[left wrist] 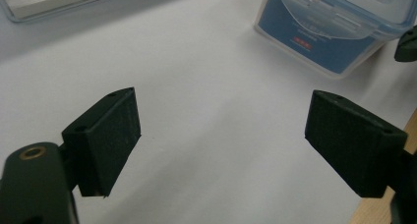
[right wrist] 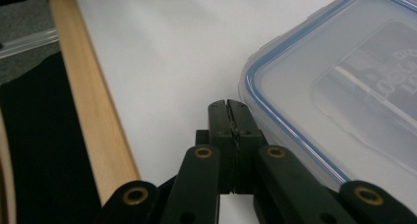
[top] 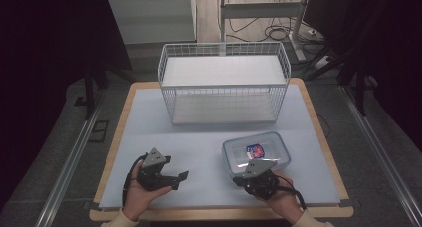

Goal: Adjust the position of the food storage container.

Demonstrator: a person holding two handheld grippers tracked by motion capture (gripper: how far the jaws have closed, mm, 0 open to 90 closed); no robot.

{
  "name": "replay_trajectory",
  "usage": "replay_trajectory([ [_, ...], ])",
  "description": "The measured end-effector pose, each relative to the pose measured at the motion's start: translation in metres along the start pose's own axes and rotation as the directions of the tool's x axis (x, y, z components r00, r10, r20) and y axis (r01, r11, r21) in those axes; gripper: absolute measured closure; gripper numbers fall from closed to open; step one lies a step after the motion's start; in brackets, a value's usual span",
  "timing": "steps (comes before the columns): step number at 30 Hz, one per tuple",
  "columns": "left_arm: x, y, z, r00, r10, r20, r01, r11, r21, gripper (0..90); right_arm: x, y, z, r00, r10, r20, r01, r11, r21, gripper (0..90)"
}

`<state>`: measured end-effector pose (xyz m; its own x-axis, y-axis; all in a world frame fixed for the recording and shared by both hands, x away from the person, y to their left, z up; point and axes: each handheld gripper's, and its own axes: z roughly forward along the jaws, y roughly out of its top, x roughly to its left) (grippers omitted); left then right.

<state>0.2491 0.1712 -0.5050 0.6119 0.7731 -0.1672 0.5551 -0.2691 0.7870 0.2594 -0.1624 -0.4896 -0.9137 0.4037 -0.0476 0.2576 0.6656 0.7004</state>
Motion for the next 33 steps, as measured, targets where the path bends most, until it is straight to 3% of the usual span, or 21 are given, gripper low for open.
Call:
replay_trajectory([
  [5, 0.001, -0.001, 0.001, 1.0000, 0.000, 0.000, 0.000, 1.0000, 0.006, 13.5, -0.003, 0.007, 0.010, 0.9980, 0.048, 0.041, -0.048, 0.999, -0.021, 89.7],
  [15, 0.002, -0.002, 0.001, 1.0000, -0.001, -0.001, 0.001, 1.0000, 0.008, 13.5, -0.007, 0.018, 0.024, 0.9946, 0.067, 0.078, -0.064, 0.997, -0.037, 89.7],
  [19, 0.001, -0.002, 0.002, 1.0000, 0.002, 0.002, -0.002, 0.9999, 0.012, 13.5, -0.005, 0.018, 0.014, 0.9965, 0.064, 0.054, -0.061, 0.996, -0.060, 89.6],
  [21, 0.001, -0.002, 0.003, 1.0000, 0.001, 0.004, -0.001, 0.9999, 0.013, 13.5, -0.005, 0.016, -0.002, 0.9959, 0.061, 0.067, -0.055, 0.995, -0.086, 89.7],
  [22, 0.001, -0.002, 0.003, 1.0000, 0.000, 0.004, 0.000, 0.9999, 0.013, 13.5, -0.011, 0.014, -0.019, 0.9929, 0.077, 0.090, -0.067, 0.991, -0.116, 89.7],
  [24, 0.002, -0.002, 0.003, 1.0000, -0.004, 0.005, 0.004, 0.9999, 0.013, 13.5, -0.015, 0.013, -0.027, 0.9905, 0.091, 0.104, -0.077, 0.988, -0.132, 89.7],
  [28, 0.002, -0.002, 0.003, 0.9999, -0.012, 0.010, 0.011, 0.9999, 0.011, 13.5, -0.047, 0.002, -0.068, 0.9642, 0.185, 0.190, -0.146, 0.968, -0.203, 89.7],
  [29, 0.002, -0.002, 0.003, 0.9999, -0.012, 0.011, 0.012, 0.9999, 0.010, 13.5, -0.065, -0.006, -0.082, 0.9448, 0.242, 0.221, -0.193, 0.955, -0.224, 89.7],
  [30, 0.003, -0.002, 0.003, 0.9998, -0.014, 0.012, 0.014, 0.9999, 0.011, 13.5, -0.074, -0.010, -0.087, 0.9331, 0.263, 0.245, -0.208, 0.951, -0.227, 89.7],
  [31, 0.003, -0.002, 0.003, 0.9998, -0.014, 0.012, 0.014, 0.9999, 0.011, 13.5, -0.074, -0.010, -0.087, 0.9331, 0.263, 0.245, -0.208, 0.951, -0.227, 89.7],
  [33, 0.004, -0.002, 0.004, 0.9998, -0.017, 0.012, 0.017, 0.9998, 0.013, 13.5, -0.092, -0.022, -0.092, 0.9037, 0.302, 0.304, -0.241, 0.945, -0.221, 89.7],
])
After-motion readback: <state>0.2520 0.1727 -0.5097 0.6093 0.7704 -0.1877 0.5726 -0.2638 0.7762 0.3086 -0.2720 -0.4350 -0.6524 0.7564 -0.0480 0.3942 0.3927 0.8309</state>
